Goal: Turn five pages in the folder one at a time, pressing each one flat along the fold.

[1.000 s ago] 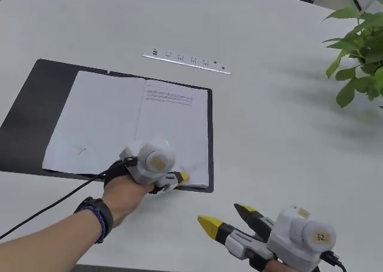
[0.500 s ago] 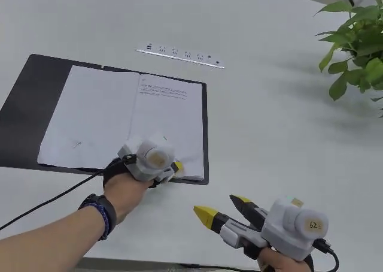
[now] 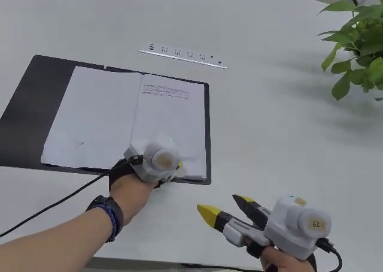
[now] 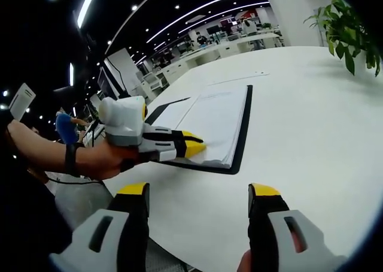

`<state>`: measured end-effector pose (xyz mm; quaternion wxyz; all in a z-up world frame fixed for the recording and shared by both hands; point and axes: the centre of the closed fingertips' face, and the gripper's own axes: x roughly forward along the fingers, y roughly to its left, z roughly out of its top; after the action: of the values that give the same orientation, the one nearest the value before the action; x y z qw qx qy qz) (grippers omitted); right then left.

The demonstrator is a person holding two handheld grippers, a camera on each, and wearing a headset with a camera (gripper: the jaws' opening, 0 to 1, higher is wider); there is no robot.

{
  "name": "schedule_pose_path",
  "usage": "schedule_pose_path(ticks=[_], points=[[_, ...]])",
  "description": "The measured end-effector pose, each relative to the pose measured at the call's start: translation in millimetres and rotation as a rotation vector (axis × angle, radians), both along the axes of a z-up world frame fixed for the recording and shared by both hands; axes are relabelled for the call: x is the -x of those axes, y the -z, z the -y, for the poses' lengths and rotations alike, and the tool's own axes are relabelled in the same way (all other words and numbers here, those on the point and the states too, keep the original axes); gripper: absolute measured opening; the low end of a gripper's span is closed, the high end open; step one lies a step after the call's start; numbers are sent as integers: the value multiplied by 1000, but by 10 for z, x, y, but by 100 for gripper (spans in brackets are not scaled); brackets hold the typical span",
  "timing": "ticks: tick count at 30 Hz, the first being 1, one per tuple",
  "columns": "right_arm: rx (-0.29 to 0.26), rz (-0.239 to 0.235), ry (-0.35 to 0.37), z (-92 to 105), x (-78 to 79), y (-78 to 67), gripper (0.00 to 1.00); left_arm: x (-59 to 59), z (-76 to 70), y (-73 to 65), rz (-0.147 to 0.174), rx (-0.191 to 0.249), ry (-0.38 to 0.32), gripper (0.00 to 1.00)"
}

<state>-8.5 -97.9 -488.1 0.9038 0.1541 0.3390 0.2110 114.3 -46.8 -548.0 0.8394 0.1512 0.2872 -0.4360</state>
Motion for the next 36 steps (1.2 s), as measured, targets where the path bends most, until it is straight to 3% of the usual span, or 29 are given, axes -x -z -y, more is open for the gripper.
schedule_pose_path(ticks=[10,16,23,28,36], points=[[5,8,-11,-26,-115,-17,65,-41,-27,1,16,-15,4,0],[10,21,-29,-44,-288,-28,63,-59,-40,-6,-25,24,-28,0],[-11,29,-35,-63,-605,2,60,-84,-52,-88,-41,71,-55,0],[-62,37,-18,-93,-872,19,58,-118,-100,-168,-39,102,-76,0],[-102,16,-42,-209,-1132,117,54,-141,-167,-237,-45,144,-105,0]])
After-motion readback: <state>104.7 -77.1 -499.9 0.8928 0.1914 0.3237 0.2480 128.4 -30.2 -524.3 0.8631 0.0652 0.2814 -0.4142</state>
